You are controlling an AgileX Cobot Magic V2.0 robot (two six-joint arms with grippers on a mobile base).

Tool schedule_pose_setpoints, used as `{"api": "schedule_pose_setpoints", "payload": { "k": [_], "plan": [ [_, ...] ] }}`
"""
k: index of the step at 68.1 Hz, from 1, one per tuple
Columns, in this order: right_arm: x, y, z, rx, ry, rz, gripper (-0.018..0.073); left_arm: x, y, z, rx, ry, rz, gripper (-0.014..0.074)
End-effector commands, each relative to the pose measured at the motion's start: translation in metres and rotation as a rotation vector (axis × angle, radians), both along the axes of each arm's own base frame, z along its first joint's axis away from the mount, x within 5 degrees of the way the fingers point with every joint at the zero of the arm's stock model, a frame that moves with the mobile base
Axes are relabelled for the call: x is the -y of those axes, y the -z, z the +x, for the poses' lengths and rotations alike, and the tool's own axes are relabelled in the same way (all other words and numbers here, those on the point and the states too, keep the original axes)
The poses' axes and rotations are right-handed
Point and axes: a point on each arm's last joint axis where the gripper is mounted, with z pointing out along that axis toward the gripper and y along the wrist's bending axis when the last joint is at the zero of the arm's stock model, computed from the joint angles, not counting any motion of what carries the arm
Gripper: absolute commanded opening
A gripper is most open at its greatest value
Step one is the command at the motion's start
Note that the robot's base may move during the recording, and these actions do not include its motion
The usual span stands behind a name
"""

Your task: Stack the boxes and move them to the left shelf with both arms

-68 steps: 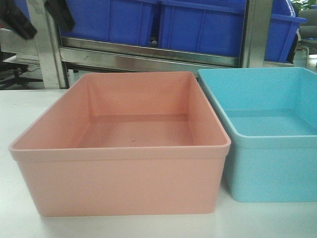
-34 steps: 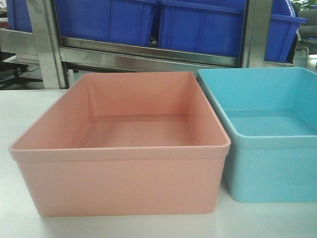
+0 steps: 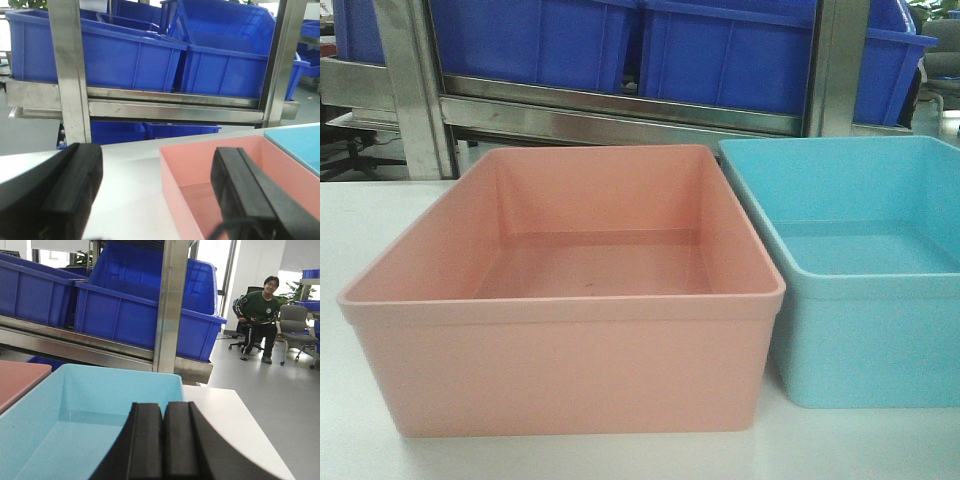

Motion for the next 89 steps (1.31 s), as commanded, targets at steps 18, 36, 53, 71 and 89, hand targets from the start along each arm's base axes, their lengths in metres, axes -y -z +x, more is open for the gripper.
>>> {"api": "schedule_pose_setpoints", "payload": {
  "k": [18,36,53,71,89],
  "plan": [
    [0.0,-0.009,-0.002,0.097,-0.001,-0.005,0.0053,-0.001,-0.017,-0.002,0.104,-0.003,-0.012,0.0372],
    [0.0,-0.011,-0.003,0.114,-0.002,-0.006,0.0053,-0.001,-0.017,-0.002,0.104,-0.003,-0.012,0.0372],
    [0.001,-0.039,0.001,-0.092,0.013,-0.008,0.0053,-0.001,-0.017,-0.002,0.104,-0.003,-0.012,0.0371],
    [0.002,-0.092,0.039,-0.447,0.03,-0.014,0.0053,-0.001,-0.017,-0.002,0.104,-0.003,-0.012,0.0371],
    [-0.001,-0.113,0.093,-0.509,0.012,0.042,0.0053,-0.001,-0.017,-0.002,0.104,-0.003,-0.012,0.0371]
  ]
}}
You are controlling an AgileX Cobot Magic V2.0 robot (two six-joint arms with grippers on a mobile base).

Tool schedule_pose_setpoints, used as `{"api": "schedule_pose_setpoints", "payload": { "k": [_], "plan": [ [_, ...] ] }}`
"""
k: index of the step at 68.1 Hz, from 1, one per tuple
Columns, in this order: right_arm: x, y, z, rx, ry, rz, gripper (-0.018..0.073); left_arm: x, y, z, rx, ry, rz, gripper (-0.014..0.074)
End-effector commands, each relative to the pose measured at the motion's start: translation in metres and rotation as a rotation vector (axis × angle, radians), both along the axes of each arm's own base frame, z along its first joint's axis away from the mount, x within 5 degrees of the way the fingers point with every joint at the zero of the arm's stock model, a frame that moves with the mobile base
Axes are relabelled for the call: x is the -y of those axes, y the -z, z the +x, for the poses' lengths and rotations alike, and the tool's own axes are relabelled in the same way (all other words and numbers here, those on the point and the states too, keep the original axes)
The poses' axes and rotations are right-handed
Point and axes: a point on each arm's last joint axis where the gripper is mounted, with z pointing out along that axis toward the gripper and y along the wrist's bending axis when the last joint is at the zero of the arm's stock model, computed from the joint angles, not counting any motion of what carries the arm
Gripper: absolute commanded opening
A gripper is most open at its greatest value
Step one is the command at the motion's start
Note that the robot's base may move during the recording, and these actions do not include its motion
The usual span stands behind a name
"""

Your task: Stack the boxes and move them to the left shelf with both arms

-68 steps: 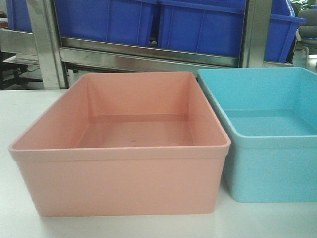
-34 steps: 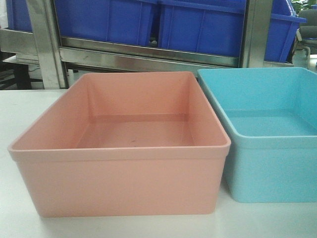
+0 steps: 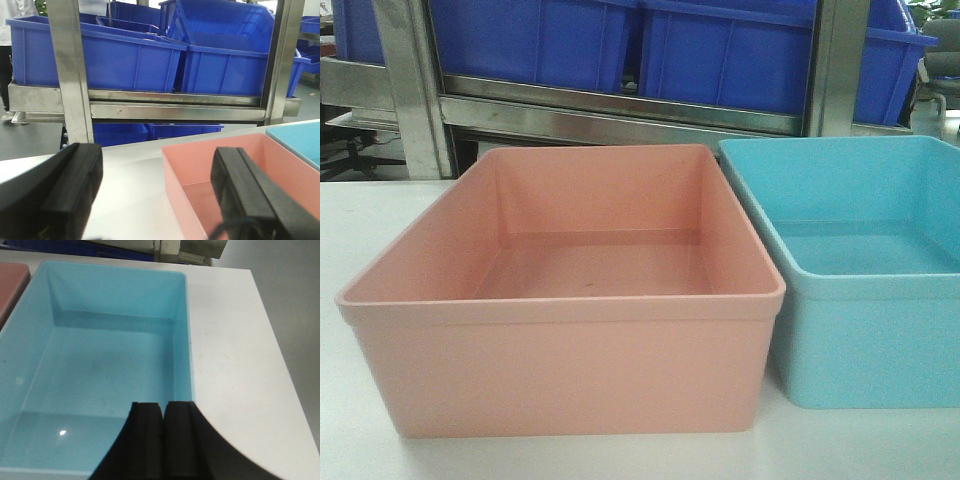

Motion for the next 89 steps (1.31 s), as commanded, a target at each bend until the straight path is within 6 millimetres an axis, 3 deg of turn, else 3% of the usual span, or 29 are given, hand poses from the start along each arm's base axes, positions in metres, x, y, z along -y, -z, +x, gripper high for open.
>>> {"api": "schedule_pose_setpoints", "payload": {
  "k": [1,14,21,29,41,47,64,89],
  "plan": [
    [-0.001,-0.02,0.015,0.109,-0.003,0.024,0.0053,0.0,-0.017,-0.001,0.099,-0.003,-0.027,0.0371],
    [-0.006,-0.012,0.03,0.029,0.011,0.158,0.0053,0.0,-0.017,-0.001,0.099,-0.003,-0.027,0.0371],
    [-0.007,-0.006,0.046,-0.127,0.011,0.156,0.006,0.0,-0.017,-0.001,0.099,-0.003,-0.027,0.0371],
    [-0.004,-0.01,0.076,-0.303,0.024,0.158,0.0106,0.0,-0.017,-0.001,0.099,-0.003,-0.027,0.0371],
    [0.012,-0.015,0.129,-0.447,0.064,0.155,0.0347,0.0,-0.017,-0.001,0.099,-0.003,-0.027,0.0371],
    [0.023,-0.019,0.151,-0.489,0.051,0.116,0.0421,0.0,-0.017,-0.001,0.099,-0.003,-0.027,0.0371],
    [0.053,-0.013,0.204,-0.598,0.032,0.07,0.0427,0.0,-0.017,-0.001,0.099,-0.003,-0.027,0.0371],
    [0.059,0.045,0.24,-0.75,0.014,0.092,0.0424,0.0,-0.017,-0.001,0.099,-0.003,-0.027,0.0371]
  ]
}}
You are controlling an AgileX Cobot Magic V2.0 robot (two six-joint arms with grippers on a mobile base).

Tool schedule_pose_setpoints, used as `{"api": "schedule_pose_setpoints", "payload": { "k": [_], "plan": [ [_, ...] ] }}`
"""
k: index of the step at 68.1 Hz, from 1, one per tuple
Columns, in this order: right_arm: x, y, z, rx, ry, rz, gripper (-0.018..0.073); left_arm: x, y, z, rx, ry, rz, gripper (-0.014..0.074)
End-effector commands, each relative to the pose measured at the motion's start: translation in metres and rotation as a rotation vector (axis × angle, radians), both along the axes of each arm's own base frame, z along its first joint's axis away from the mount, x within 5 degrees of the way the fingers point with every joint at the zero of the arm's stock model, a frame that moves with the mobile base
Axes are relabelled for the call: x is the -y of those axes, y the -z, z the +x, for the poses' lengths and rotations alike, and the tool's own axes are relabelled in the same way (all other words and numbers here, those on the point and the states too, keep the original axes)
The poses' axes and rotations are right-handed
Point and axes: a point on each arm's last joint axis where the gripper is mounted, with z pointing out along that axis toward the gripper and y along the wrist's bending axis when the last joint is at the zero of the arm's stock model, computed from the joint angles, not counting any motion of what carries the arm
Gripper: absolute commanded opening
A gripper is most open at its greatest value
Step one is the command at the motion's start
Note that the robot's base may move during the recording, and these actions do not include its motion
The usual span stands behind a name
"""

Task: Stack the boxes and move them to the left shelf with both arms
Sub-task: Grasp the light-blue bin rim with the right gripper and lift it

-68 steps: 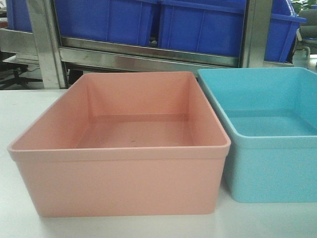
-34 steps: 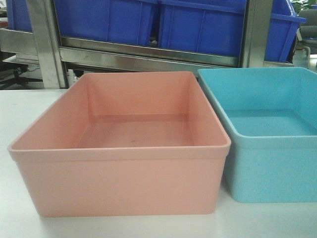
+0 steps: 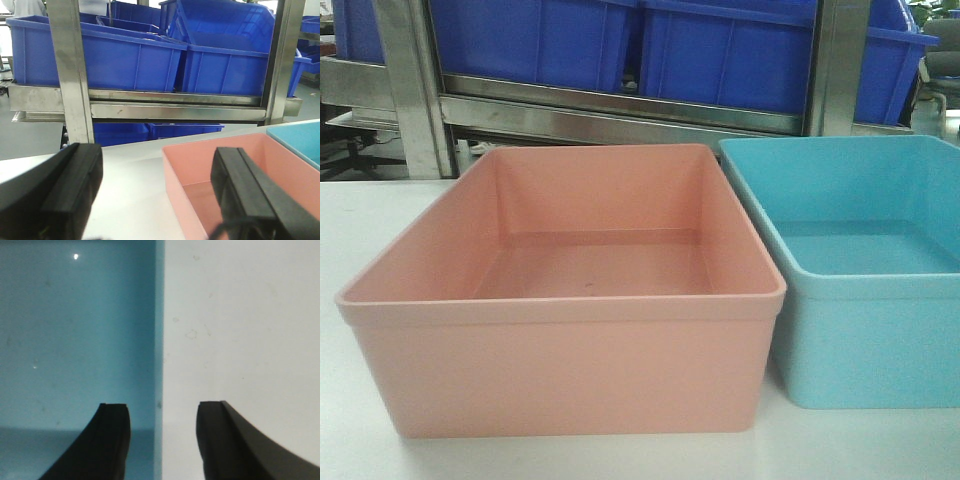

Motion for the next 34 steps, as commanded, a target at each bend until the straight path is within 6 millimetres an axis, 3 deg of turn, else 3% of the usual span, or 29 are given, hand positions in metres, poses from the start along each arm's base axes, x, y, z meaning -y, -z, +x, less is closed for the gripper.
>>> {"api": "schedule_pose_setpoints", "payload": {
  "k": [1,12,27,34],
  "plan": [
    [0.002,-0.015,0.003,0.06,-0.006,-0.005,0.0422,0.0,-0.017,-0.001,0.099,-0.003,-0.027,0.0371],
    [0.003,0.001,0.008,0.015,-0.007,0.004,0.0289,0.0,-0.017,-0.001,0.099,-0.003,-0.027,0.0371],
    [0.003,0.003,0.009,0.013,-0.006,0.004,0.0042,0.0,-0.017,-0.001,0.099,-0.003,-0.027,0.0371],
    [0.003,0.003,0.009,0.008,-0.008,0.005,0.0057,0.0,-0.017,-0.001,0.099,-0.003,-0.027,0.0371]
  ]
}}
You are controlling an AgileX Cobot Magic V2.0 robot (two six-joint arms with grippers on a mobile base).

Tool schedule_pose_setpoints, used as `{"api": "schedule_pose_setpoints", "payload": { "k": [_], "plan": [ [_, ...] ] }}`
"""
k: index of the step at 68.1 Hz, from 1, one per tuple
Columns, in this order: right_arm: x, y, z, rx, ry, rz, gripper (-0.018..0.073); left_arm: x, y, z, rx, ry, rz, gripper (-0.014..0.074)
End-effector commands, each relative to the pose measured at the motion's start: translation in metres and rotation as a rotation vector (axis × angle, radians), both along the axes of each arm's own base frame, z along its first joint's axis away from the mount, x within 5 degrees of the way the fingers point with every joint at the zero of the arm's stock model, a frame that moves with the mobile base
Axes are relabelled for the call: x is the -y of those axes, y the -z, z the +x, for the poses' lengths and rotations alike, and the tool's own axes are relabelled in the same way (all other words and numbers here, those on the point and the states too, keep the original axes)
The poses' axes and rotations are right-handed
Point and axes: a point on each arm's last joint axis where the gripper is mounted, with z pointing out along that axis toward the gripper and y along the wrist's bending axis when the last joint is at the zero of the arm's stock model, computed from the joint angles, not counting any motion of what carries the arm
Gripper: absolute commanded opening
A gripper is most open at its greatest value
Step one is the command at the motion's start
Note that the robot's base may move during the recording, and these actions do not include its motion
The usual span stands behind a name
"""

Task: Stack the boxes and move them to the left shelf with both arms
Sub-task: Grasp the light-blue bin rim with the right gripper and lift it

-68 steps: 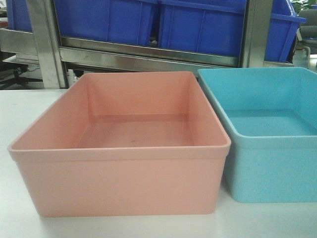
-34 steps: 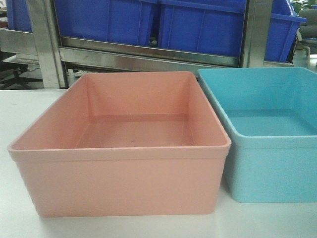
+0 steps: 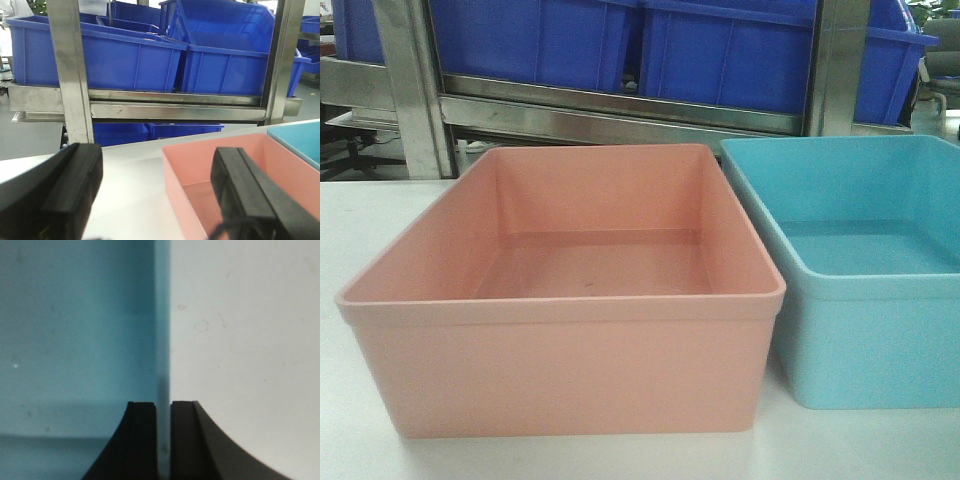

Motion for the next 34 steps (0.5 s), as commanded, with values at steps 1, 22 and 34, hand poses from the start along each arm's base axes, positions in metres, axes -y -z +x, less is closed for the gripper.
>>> {"api": "schedule_pose_setpoints", "payload": {
  "k": [1,22,34],
  "plan": [
    [0.002,-0.028,0.0,0.083,-0.006,-0.017,0.0057,0.0,-0.017,-0.001,0.099,-0.003,-0.027,0.0371],
    [0.028,-0.058,-0.021,0.106,0.093,0.036,0.0057,0.0,-0.017,-0.001,0.099,-0.003,-0.027,0.0371],
    [0.033,-0.091,-0.04,0.175,0.138,0.064,0.0056,0.0,-0.017,-0.001,0.099,-0.003,-0.027,0.0371]
  ]
}}
